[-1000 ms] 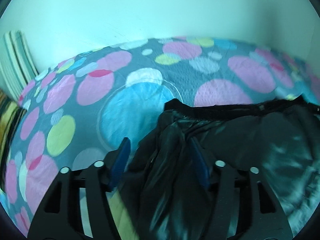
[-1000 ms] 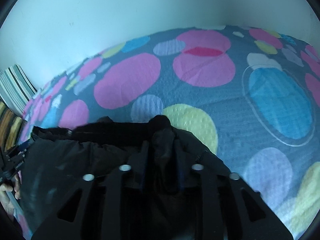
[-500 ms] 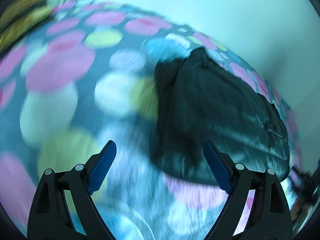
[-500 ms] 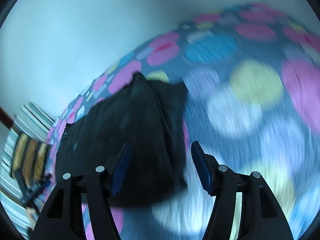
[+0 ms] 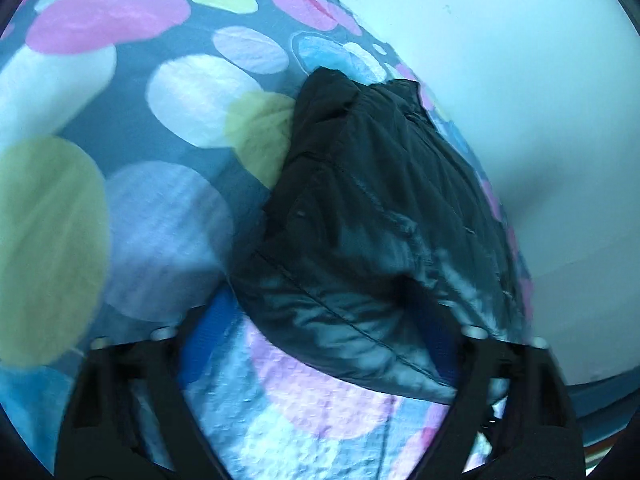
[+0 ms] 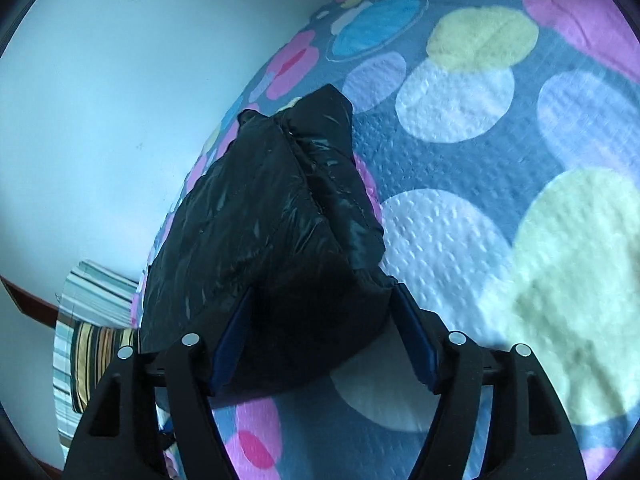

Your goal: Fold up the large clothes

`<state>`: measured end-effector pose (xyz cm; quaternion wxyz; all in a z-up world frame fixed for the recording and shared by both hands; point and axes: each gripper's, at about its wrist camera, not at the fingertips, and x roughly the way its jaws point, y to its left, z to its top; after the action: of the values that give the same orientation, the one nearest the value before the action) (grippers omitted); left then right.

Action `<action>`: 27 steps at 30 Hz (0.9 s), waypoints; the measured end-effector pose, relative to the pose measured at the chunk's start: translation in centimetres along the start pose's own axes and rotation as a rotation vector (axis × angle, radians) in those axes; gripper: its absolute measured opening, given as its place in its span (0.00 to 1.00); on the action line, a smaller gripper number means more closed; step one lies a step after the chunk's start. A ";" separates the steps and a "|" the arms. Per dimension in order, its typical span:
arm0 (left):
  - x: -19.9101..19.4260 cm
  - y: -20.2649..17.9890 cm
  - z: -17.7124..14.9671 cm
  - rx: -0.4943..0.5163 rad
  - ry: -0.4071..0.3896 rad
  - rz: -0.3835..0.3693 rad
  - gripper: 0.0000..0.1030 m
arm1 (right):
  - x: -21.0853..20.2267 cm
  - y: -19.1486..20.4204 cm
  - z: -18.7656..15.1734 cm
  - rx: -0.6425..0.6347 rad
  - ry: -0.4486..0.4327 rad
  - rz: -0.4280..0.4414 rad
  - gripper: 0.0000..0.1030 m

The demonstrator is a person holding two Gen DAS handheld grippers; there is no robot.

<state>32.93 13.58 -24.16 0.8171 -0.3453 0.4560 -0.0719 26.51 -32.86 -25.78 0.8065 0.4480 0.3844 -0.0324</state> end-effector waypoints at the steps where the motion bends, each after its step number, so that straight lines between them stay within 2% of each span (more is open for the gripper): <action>1: 0.1 -0.2 0.0 -0.002 -0.004 -0.005 0.62 | 0.2 -0.1 0.0 0.006 -0.002 0.006 0.61; 2: 0.0 -0.5 -0.1 0.013 -0.017 -0.002 0.58 | 0.4 0.0 -0.1 0.008 -0.001 0.011 0.55; 4: -0.4 -1.3 -0.4 0.066 -0.041 -0.001 0.43 | 0.4 0.2 -0.1 0.006 -0.006 0.029 0.39; 6: -0.9 -1.9 -0.6 0.097 -0.061 -0.006 0.35 | 0.1 0.5 -0.2 -0.006 -0.016 0.055 0.28; 9: -1.8 -2.1 -0.7 0.094 -0.072 -0.025 0.29 | -0.5 0.9 -0.3 -0.007 -0.025 0.076 0.21; 15: -4.2 -1.1 -2.0 0.073 -0.047 -0.040 0.28 | -2.7 1.4 -1.6 -0.037 -0.035 0.073 0.19; 27: -11.6 1.6 -10.6 0.096 -0.021 0.000 0.28 | -8.8 -1.3 -7.1 -0.055 0.024 0.053 0.19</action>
<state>17.51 14.56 -20.74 0.8374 -0.3064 0.4435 -0.0903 15.61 -30.87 -23.08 0.8144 0.4360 0.3828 0.0048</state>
